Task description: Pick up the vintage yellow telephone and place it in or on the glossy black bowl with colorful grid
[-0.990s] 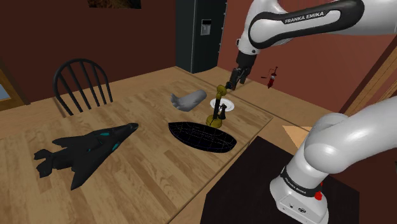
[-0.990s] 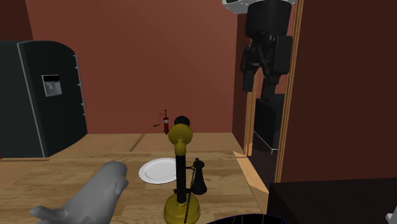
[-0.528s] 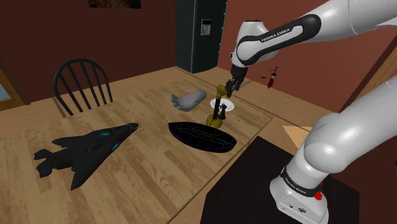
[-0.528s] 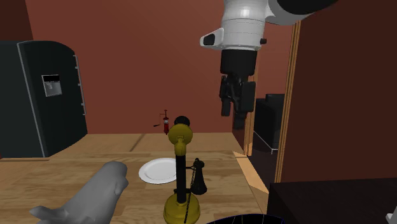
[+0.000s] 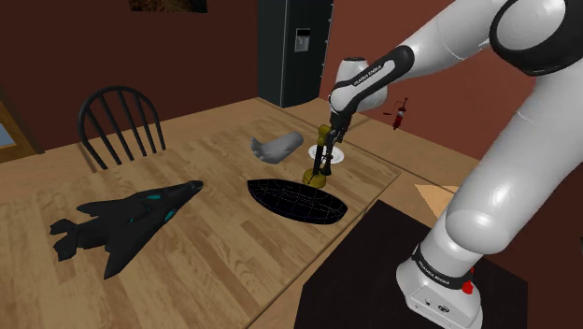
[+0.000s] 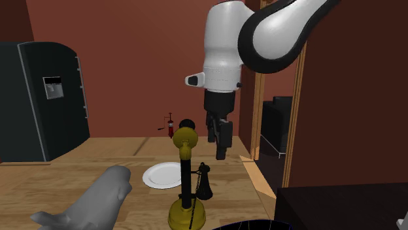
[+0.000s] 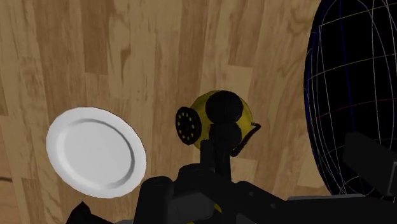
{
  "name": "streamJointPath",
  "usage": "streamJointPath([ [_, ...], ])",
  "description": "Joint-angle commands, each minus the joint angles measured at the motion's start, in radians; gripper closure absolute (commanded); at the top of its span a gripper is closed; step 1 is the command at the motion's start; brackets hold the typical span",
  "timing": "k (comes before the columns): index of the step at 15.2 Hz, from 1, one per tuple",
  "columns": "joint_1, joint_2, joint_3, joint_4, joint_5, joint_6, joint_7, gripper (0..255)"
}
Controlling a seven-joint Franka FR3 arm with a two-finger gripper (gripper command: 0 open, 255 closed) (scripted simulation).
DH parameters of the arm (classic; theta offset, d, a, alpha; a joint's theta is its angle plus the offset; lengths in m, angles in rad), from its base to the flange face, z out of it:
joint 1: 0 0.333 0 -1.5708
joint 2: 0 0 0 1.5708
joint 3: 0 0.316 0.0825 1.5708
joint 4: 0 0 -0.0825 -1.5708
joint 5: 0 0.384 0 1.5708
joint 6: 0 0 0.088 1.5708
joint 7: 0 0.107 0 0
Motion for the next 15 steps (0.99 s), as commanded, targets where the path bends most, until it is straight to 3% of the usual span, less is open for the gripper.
streamJointPath([
  [1,-0.008,0.08,-0.011,0.031,0.02,0.048,-0.043,0],
  [3,-0.018,0.162,-0.013,0.07,0.046,0.088,-0.082,0],
  [11,-0.033,0.256,0.0,0.066,0.089,0.183,-0.113,0],
  [15,-0.034,0.256,0.0,0.066,0.089,0.183,-0.113,0],
])
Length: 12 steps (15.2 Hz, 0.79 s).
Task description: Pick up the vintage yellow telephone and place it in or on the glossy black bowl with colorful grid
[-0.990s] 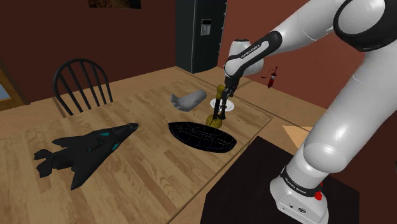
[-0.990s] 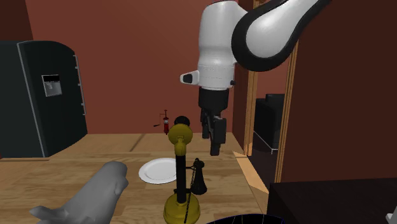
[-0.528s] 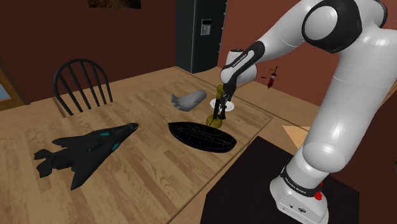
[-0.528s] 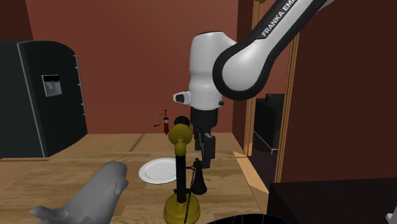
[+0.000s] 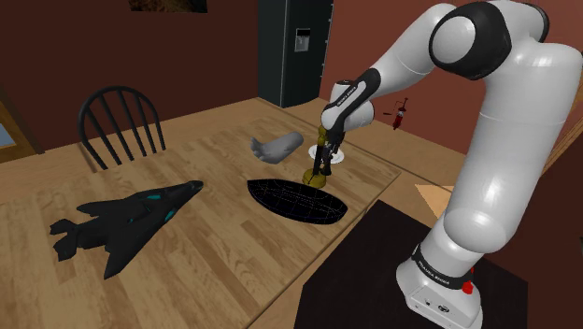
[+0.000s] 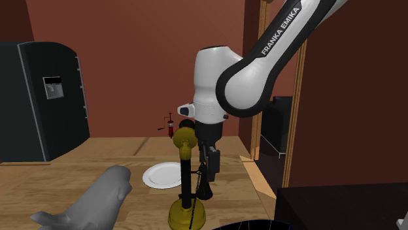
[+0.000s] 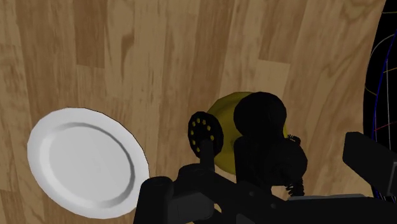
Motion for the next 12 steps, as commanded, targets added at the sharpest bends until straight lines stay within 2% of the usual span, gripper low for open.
streamJointPath([
  [1,0.0,0.001,0.0,0.0,0.0,0.001,0.0,0],
  [4,0.0,0.001,0.0,0.0,0.0,0.001,0.0,0],
  [5,0.0,0.001,0.0,0.0,0.0,0.001,0.0,255],
  [12,0.0,0.001,0.0,0.0,0.001,0.001,0.0,255],
])
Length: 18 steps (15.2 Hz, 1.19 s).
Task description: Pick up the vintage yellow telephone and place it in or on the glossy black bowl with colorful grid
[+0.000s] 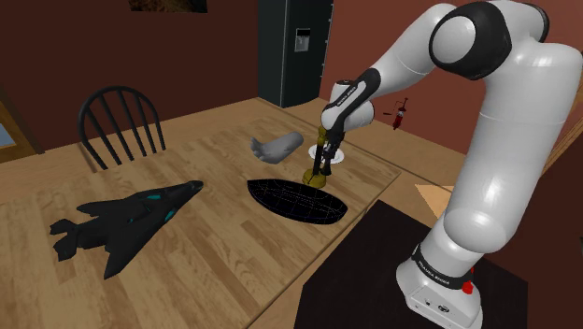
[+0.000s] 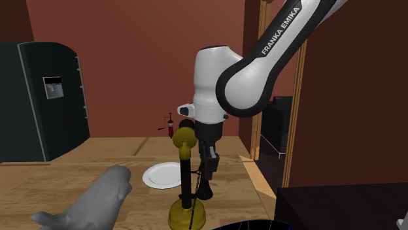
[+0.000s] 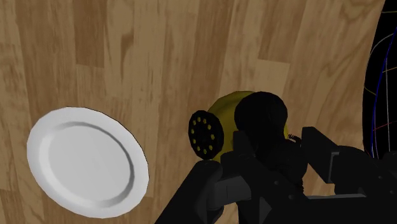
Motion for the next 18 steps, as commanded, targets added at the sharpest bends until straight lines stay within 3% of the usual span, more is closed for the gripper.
streamJointPath([
  [1,0.0,0.002,-0.001,0.0,0.0,0.001,0.0,255],
  [18,0.016,-0.17,-0.02,0.044,-0.071,-0.207,0.039,255],
])
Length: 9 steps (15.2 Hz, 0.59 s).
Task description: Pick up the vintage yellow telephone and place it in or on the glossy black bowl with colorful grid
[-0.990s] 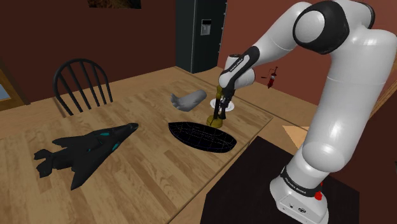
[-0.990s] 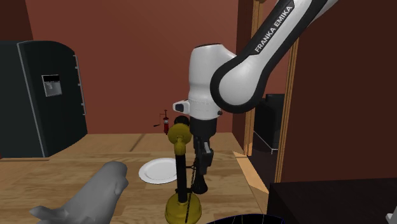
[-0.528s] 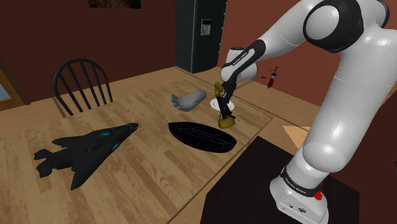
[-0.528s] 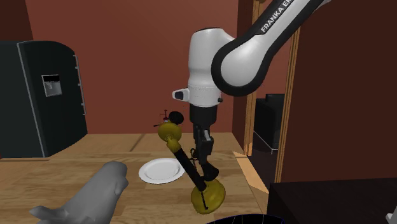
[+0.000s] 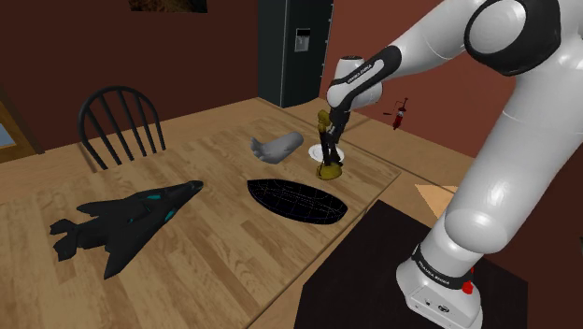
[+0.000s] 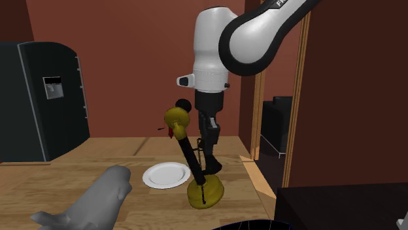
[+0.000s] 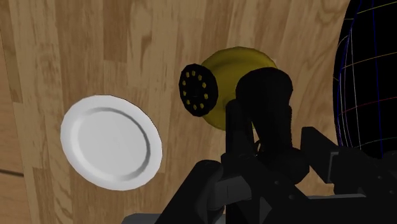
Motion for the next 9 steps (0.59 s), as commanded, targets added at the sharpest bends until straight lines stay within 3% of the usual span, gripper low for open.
streamJointPath([
  [1,0.001,-0.019,0.0,0.011,-0.006,-0.028,0.004,255],
  [9,0.004,-0.084,0.002,0.055,-0.026,-0.135,0.013,255],
])
